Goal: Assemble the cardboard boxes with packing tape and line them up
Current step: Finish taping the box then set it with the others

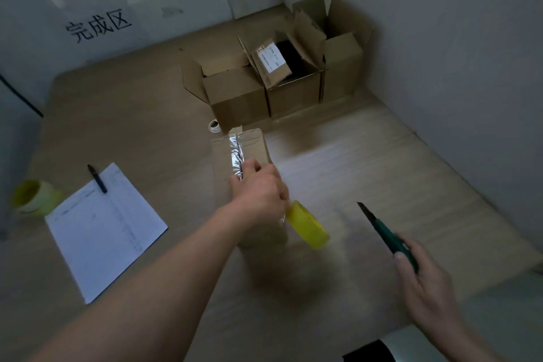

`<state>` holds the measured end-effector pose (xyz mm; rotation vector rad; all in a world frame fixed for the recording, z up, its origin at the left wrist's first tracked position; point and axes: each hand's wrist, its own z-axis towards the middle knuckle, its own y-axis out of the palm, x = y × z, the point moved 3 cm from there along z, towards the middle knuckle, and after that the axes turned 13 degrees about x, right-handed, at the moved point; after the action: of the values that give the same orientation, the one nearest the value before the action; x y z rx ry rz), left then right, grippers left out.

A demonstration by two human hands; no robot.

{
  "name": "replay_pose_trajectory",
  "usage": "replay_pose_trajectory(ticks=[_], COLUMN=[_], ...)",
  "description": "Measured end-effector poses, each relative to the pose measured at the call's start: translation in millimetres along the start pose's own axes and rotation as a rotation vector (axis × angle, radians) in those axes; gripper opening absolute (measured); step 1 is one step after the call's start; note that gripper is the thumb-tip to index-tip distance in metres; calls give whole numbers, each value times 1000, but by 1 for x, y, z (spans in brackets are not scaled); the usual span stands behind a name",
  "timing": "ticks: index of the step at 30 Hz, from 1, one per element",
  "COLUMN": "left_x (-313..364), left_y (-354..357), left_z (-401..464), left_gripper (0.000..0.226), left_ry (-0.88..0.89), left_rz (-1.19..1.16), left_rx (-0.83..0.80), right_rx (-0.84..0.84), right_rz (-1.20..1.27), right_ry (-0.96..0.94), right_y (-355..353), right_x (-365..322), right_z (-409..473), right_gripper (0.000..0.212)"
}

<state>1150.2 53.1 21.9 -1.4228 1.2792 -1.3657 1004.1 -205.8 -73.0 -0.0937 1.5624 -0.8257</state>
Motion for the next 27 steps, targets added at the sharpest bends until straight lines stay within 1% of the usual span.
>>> replay_pose_trajectory(ticks=[1, 2, 4, 6, 7, 9, 13, 18, 21, 24, 27], left_x=[0, 0, -1, -3, -4, -6, -7, -8, -8, -10, -11], left_y=[0, 0, 1, -1, -2, -4, -3, -3, -2, -1, -1], left_z=[0, 0, 2, 2, 2, 2, 2, 0, -1, -1, -2], left_gripper=[10, 10, 10, 14, 17, 21, 25, 26, 25, 25, 19], left_ry=[-8, -16, -24, -35, -45, -52, -41, -24, -20, -17, -21], left_rz=[-6, -15, -47, -87, -113, -149, -147, -171, -179, -189, -202], left_rx=[3, 3, -7, -35, -49, -71, -59, -40, -18, -20, -8], right_rx=[16, -9, -86, -109, -117, -126, -86, -126, -172, -156, -121], right_rz=[101, 180, 229, 151, 123, 105, 59, 14, -95, -215, -442], right_ry=[0, 1, -69, -197, -220, -208, -271, -270, -253, -204, -118], right_y=[-2, 1, 11, 24, 30, 39, 47, 56, 69, 73, 59], right_x=[-18, -32, -54, -67, -70, -74, -78, -77, -71, -57, -28], right_z=[-13, -26, -49, -60, -60, -58, -54, -50, -50, -49, -33], right_gripper=[30, 29, 34, 41, 43, 45, 46, 45, 50, 52, 48])
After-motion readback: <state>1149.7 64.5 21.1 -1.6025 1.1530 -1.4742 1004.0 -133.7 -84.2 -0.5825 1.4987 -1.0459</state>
